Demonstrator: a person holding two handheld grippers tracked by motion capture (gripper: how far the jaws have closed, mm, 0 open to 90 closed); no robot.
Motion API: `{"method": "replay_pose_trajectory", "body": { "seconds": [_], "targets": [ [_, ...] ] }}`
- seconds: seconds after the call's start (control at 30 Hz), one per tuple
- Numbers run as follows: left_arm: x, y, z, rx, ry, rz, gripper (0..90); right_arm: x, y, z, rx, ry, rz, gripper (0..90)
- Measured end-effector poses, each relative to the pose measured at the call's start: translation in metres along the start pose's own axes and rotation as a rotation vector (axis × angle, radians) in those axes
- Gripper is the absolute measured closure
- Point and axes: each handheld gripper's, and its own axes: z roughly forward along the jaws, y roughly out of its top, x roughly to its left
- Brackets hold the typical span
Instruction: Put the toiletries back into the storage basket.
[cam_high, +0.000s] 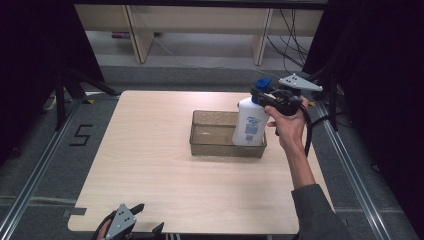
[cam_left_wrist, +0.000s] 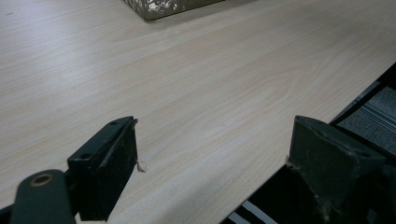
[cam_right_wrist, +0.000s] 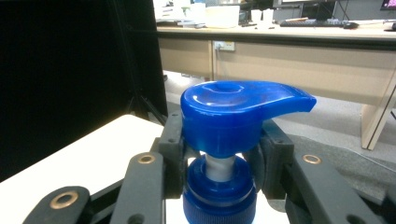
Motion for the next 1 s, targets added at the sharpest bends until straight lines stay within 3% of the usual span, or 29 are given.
{"method": "replay_pose_trajectory", "body": {
  "seconds": [0.7,1.0],
  "targets": [
    [0.000,0.000,0.001,-0.002,0.000,0.002,14.9,-0.002,-0.020,0.003,0.059,-0.017,-0.004,61.7],
    [0.000,0.000,0.000,0.003,0.000,0.003,14.9,0.000,-0.022,0.004,0.068,-0.034,-0.041,61.7]
  ]
}}
